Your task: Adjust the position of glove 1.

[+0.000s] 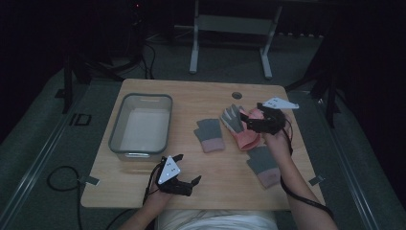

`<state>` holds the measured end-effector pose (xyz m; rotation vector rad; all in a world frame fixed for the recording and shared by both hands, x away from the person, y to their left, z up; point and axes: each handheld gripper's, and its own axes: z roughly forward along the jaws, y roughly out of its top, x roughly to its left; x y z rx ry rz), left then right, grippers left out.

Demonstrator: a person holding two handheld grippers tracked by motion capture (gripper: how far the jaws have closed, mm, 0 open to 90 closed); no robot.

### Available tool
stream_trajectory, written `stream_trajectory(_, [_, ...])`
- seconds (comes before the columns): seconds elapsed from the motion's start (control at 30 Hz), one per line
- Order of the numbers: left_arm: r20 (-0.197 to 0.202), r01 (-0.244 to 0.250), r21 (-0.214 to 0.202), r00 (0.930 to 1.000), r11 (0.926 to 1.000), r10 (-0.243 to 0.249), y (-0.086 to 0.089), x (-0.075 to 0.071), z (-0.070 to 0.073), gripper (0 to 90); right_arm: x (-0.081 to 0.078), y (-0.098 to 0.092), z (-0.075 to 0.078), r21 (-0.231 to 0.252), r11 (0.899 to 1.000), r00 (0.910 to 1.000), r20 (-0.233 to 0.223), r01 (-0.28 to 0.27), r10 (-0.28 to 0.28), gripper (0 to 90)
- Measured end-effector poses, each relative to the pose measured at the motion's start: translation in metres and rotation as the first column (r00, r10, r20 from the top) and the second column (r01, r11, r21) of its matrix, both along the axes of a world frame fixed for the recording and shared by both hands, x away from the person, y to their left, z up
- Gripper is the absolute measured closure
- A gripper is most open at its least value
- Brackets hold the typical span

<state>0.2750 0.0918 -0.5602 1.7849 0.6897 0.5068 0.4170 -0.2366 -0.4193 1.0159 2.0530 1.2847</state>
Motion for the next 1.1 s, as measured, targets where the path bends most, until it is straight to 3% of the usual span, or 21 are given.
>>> stream_trajectory(0.07, [0.001,0.003,-0.001,1.0000,1.0000,-0.003,0.000,-0.001,0.000,0.0,0.006,0.011,-0.008,0.012,1.000,0.9997,-0.017,-0.015,0.015,12.1])
stream_trajectory(0.27, [-0.003,0.008,0.001,1.0000,1.0000,-0.008,-0.001,0.000,0.000,0.0,0.011,0.029,-0.023,0.031,0.997,0.9960,-0.052,-0.072,0.073,12.0])
stream_trajectory(0.37, [-0.010,0.011,-0.006,0.9999,0.9999,-0.011,0.000,0.000,0.000,0.0,0.015,0.040,-0.033,0.009,0.996,0.9932,-0.074,-0.090,0.090,13.8])
stream_trajectory(0.57, [-0.006,0.015,-0.004,0.9999,0.9999,-0.015,-0.001,0.000,0.000,0.0,0.026,0.060,-0.052,-0.030,0.990,0.9841,-0.115,-0.140,0.135,26.8])
stream_trajectory(0.7, [-0.006,0.018,0.001,0.9998,0.9998,-0.018,-0.001,0.000,0.000,0.0,0.034,0.072,-0.064,-0.049,0.988,0.9807,-0.141,-0.143,0.135,36.3])
stream_trajectory(0.83, [-0.003,0.019,-0.002,0.9998,0.9998,-0.019,0.000,0.000,0.000,0.0,0.039,0.082,-0.073,-0.081,0.985,0.9764,-0.169,-0.150,0.135,40.3])
stream_trajectory(0.9, [-0.004,0.020,-0.001,0.9998,0.9998,-0.020,-0.001,0.000,0.000,0.0,0.045,0.093,-0.084,-0.115,0.980,0.9704,-0.199,-0.161,0.136,43.9])
stream_trajectory(1.0, [-0.004,0.022,0.000,0.9998,0.9998,-0.022,-0.001,0.000,0.000,0.0,0.048,0.100,-0.091,-0.135,0.976,0.9650,-0.224,-0.169,0.136,49.0])
stream_trajectory(1.1, [-0.003,0.026,0.002,0.9997,0.9997,-0.026,-0.001,0.000,0.000,0.0,0.054,0.106,-0.097,-0.149,0.974,0.9533,-0.274,-0.172,0.127,53.9])
